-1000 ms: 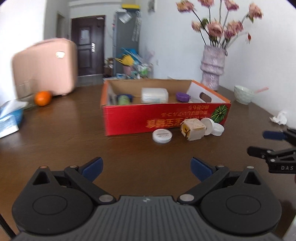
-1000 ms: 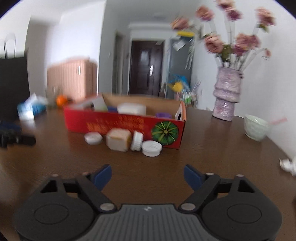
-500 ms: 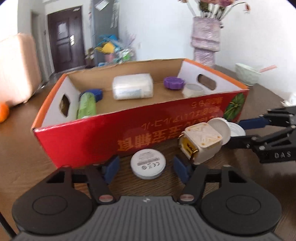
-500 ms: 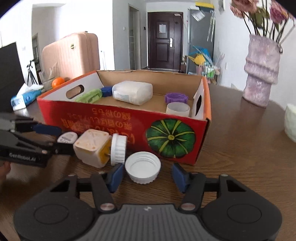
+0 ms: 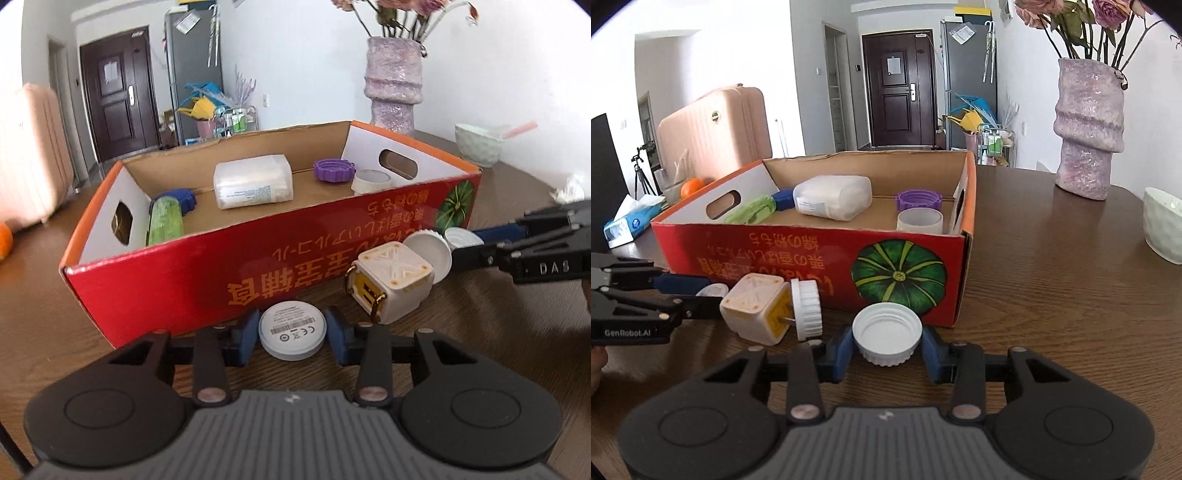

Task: Organize rigid objects
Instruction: 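Grasp the round white puck with the left tool while the right tool grasps a white bottle cap, then carry the puck and bottle cap into the box and open both tools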

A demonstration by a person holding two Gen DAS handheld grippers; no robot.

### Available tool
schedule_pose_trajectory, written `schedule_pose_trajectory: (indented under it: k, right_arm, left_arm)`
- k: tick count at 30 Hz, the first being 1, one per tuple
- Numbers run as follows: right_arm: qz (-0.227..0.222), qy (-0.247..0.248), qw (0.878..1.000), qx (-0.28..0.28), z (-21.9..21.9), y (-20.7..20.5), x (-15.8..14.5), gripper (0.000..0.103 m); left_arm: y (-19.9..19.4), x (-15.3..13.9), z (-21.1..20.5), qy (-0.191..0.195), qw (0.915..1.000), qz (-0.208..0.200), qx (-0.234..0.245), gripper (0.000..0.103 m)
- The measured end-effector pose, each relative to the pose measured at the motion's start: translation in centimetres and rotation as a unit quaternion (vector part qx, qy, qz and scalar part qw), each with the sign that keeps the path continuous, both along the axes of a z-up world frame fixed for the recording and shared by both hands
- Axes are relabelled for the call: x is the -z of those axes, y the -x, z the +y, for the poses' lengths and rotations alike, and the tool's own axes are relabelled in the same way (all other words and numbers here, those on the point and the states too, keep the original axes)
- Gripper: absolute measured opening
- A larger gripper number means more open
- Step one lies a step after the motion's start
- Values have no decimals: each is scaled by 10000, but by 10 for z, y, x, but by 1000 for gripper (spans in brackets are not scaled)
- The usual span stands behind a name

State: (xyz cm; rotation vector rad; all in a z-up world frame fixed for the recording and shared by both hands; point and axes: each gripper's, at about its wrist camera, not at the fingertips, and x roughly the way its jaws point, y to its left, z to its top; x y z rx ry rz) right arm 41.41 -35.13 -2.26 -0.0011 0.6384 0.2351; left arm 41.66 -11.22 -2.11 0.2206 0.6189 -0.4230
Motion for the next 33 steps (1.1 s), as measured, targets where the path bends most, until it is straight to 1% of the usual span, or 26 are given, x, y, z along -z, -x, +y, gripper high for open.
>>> schedule_pose_trajectory:
  k: [2, 4, 6, 9, 11, 13, 18, 21, 24, 26, 28, 30, 33]
  right_arm:
    - [-7, 14, 10000, -14, 1, 0, 0, 39]
    - [-11, 152, 9998, 160, 3, 2, 0, 39]
    - [-60, 338, 9990, 278, 9, 15, -2, 39]
    - [-219, 335, 9990, 179, 19, 53, -11, 39]
    - [-329, 371, 9986, 179, 24, 80, -16, 39]
    - [-428, 337, 9984, 141, 31, 110, -23, 39]
    - [-700, 335, 9969, 102, 47, 169, -46, 39]
    - [-966, 371, 9946, 37, 58, 201, -65, 39]
    - [-1259, 378, 9913, -65, 67, 228, -86, 39]
    - [-1465, 381, 9885, -38, 71, 243, -97, 39]
    - [-1629, 364, 9860, -48, 75, 255, -107, 39]
    - [-1716, 356, 9845, -70, 76, 262, -112, 39]
    - [-1704, 426, 9844, -79, 78, 262, -116, 39]
  left_arm:
    - [5, -3, -4, -147, 9999, 6, -56, 40]
    - [15, -11, -1, 40, 9999, 85, -124, 40]
    - [35, -23, 5, 232, 9996, 0, -139, 40]
    - [77, -41, 25, 507, 9982, -267, -178, 40]
    - [105, -49, 39, 663, 9967, -407, -213, 40]
    - [128, -50, 48, 759, 9962, -358, -220, 40]
    - [171, -54, 62, 1053, 9936, -278, -303, 40]
    - [194, -68, 70, 1238, 9906, -489, -310, 40]
    - [212, -83, 80, 1351, 9882, -613, -375, 40]
    - [223, -92, 87, 1415, 9869, -691, -350, 40]
    - [236, -101, 95, 1401, 9857, -857, -385, 40]
    - [244, -108, 101, 1382, 9844, -1020, -394, 40]
    - [243, -115, 106, 1395, 9835, -1067, -433, 40]
